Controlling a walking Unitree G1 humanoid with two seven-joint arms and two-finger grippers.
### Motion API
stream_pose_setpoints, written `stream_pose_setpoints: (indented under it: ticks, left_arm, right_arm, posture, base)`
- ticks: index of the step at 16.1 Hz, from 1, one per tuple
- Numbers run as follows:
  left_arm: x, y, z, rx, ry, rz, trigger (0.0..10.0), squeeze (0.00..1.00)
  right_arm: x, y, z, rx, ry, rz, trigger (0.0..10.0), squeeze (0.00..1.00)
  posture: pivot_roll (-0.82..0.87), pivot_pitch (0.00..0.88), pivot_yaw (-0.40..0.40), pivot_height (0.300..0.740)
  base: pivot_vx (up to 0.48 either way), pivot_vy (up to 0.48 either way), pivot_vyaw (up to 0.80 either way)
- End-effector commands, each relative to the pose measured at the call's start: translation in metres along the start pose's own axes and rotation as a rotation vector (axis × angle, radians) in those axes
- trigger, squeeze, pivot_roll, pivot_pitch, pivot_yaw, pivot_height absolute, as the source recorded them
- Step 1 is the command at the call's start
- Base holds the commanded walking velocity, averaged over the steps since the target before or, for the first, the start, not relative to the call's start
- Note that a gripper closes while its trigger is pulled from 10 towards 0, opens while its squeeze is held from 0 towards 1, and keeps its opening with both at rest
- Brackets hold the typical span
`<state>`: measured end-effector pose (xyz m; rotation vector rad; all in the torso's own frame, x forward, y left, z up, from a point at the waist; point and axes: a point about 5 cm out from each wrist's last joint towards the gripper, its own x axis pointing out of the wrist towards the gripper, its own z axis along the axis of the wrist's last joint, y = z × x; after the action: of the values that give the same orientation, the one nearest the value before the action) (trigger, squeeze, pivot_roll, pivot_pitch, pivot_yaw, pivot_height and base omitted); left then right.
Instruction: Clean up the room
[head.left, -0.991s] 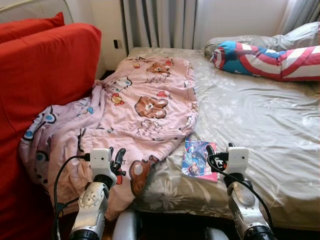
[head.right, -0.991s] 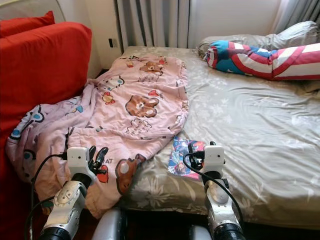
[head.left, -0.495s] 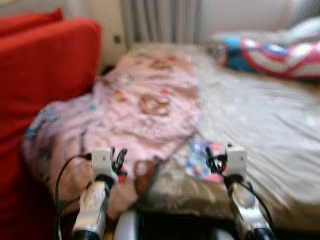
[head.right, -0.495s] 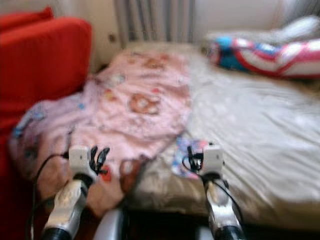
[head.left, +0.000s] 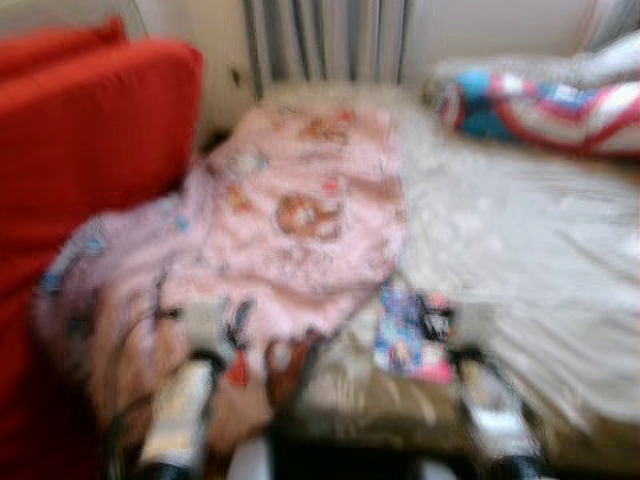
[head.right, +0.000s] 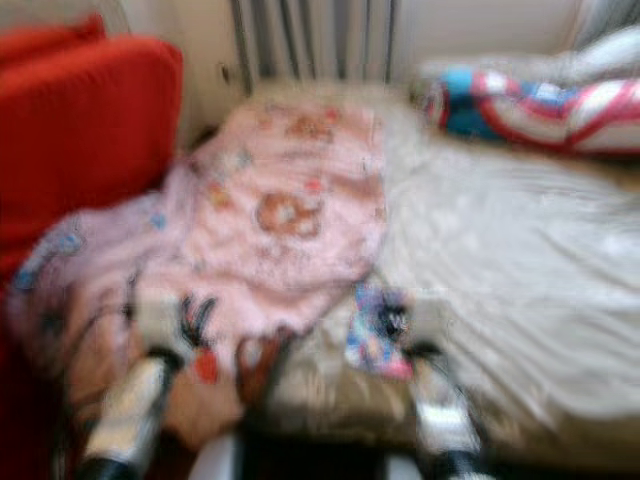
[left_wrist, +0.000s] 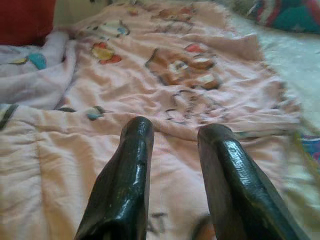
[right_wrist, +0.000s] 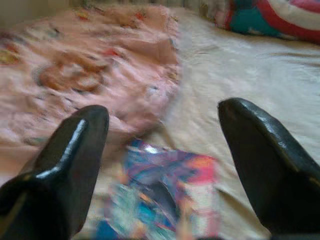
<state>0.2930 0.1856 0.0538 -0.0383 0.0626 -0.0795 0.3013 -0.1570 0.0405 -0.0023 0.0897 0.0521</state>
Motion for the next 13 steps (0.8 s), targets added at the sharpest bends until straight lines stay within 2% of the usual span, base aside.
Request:
stream_pose_setpoints:
  ticks: [1,3,6,13]
  left_arm:
    - [0.003,-0.007,0.004,-0.006,-0.020,-0.017,10.0,0.00]
    - [0.002,-0.008,0.004,-0.012,-0.020,-0.027,10.0,0.00]
    - [0.002,-0.008,0.004,-0.007,-0.020,-0.027,10.0,0.00]
    - [0.002,-0.008,0.006,-0.003,-0.026,-0.032,10.0,0.00]
  right_arm:
    - [-0.003,-0.013,-0.006,-0.003,0.036,-0.041,10.0,0.00]
    - [-0.005,-0.022,-0.012,0.024,0.077,-0.102,10.0,0.00]
    - [-0.006,-0.027,-0.015,0.037,0.101,-0.133,10.0,0.00]
    - [-0.002,-0.027,-0.021,0.054,0.186,-0.118,10.0,0.00]
  posture:
    - [-0.02,0.019,0.026,0.598]
    - [-0.02,0.022,0.027,0.598]
    - [-0.02,0.022,0.027,0.598]
    - [-0.01,0.036,0.032,0.598]
  base:
    - [0.000,0.000,0.00]
    - [0.142,0.000,0.00]
    - [0.386,0.000,0.00]
    - [0.385,0.000,0.00]
